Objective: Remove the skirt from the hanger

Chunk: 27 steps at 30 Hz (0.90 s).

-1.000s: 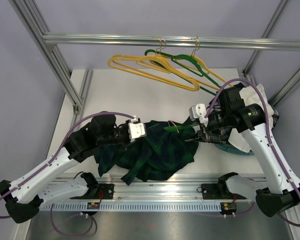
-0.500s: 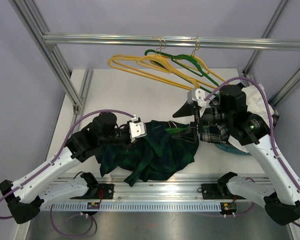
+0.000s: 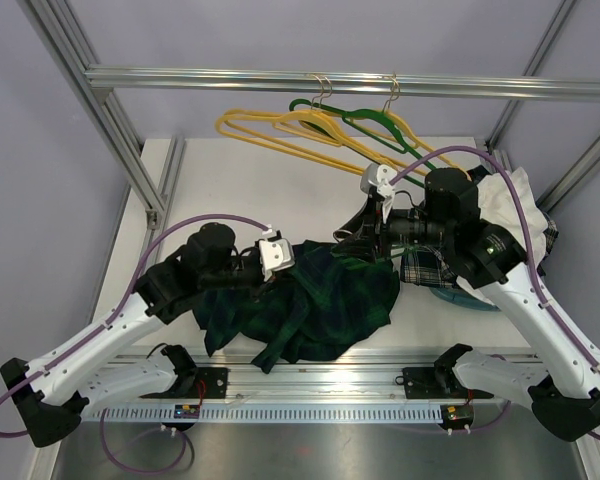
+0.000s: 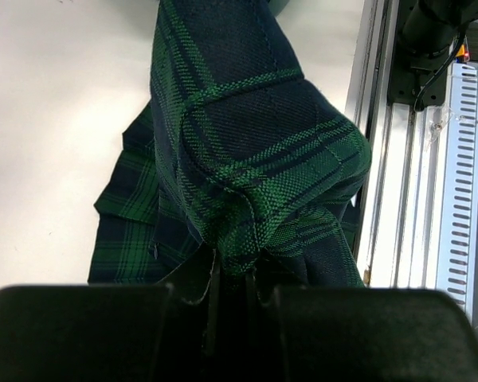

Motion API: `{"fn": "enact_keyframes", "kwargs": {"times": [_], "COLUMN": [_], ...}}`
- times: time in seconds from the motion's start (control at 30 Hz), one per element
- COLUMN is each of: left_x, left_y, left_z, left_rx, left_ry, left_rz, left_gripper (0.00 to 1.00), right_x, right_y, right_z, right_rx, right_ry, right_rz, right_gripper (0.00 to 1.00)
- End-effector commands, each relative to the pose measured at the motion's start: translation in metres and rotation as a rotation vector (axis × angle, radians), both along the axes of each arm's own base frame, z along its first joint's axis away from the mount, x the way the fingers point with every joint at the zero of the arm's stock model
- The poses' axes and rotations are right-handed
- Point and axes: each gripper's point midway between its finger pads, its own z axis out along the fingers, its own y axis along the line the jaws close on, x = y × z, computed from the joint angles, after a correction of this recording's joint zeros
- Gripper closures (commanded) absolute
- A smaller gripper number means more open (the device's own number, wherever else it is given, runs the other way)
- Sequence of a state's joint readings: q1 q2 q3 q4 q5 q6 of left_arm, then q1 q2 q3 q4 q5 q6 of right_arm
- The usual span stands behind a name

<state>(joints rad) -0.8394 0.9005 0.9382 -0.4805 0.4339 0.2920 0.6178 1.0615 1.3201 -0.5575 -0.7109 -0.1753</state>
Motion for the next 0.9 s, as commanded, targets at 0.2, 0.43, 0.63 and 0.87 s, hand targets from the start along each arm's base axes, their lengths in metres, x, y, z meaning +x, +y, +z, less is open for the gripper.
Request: {"fn": "enact_keyframes", "kwargs": {"times": [0.2, 0.43, 0.63, 0.87], "left_x": [-0.012, -0.026, -0.019, -0.016], "left_y": [-0.011, -0.003, 0.002, 0.008], "left_z": [0.032, 0.034, 0.03, 0.028], "left_rx": [-0.117, -0.113, -0.096, -0.093], "left_ry": [-0.083, -0.092, -0.088, -0.109], "left_rz": [-0.107, -0.154, -0.09, -0.062], "left_gripper": [1.0, 1.0, 1.0, 1.0], "right_x": [-0.035, -0.06, -0.04, -0.037], "right_y": [0.004, 0.003, -0.001, -0.02], "right_z": [0.007, -0.004, 0.004, -0.016], "right_rx": [0.04, 0.04, 0.016, -0.064], "right_ry": [-0.195, -0.241, -0.262, -0.226], "right_rz": [0.254, 0.436, 0.293, 0.234], "right_gripper": [1.0, 0.73, 0.22, 0.19]}}
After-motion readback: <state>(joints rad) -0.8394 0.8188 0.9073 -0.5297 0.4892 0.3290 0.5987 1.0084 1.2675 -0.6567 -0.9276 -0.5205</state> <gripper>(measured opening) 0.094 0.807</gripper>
